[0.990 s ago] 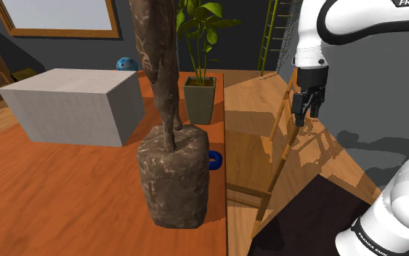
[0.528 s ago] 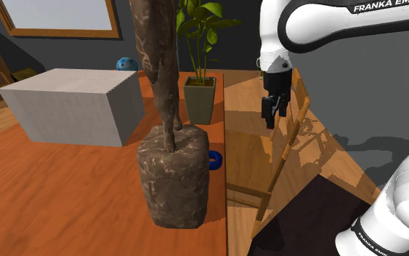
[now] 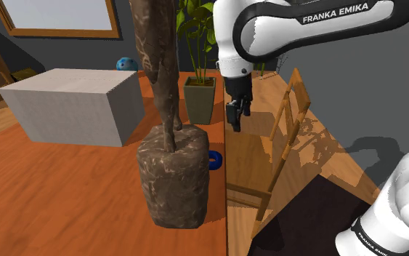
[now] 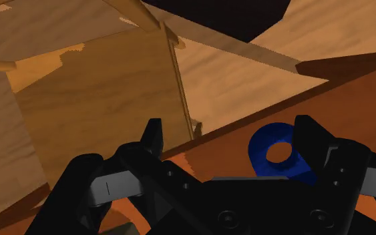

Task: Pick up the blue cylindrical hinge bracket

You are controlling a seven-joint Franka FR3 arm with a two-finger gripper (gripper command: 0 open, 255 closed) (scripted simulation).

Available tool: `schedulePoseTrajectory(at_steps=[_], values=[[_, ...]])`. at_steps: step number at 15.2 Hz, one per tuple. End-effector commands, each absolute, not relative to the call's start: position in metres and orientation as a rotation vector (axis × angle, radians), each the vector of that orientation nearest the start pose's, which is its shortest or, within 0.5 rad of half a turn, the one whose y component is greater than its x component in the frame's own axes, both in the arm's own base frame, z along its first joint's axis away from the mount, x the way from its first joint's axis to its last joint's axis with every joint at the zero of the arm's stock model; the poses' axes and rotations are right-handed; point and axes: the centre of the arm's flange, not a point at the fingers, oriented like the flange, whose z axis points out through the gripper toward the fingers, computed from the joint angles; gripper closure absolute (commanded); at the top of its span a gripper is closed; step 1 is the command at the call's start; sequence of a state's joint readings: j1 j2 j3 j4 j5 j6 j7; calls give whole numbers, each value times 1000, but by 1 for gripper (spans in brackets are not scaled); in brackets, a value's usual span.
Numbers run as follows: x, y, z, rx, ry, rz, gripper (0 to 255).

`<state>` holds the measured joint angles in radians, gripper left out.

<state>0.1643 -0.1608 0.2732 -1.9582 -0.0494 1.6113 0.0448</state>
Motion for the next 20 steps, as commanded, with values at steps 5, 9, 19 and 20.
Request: schedulePoseTrajectory(at_steps=[5,9,19,20], values=[[469,291,515,-3208,-900,230,0],[478,343,506,-3199,-1067,203,0],[478,343,466,-3199,-1067,203,255],[478,343,466,-3199,-1067,203,255]])
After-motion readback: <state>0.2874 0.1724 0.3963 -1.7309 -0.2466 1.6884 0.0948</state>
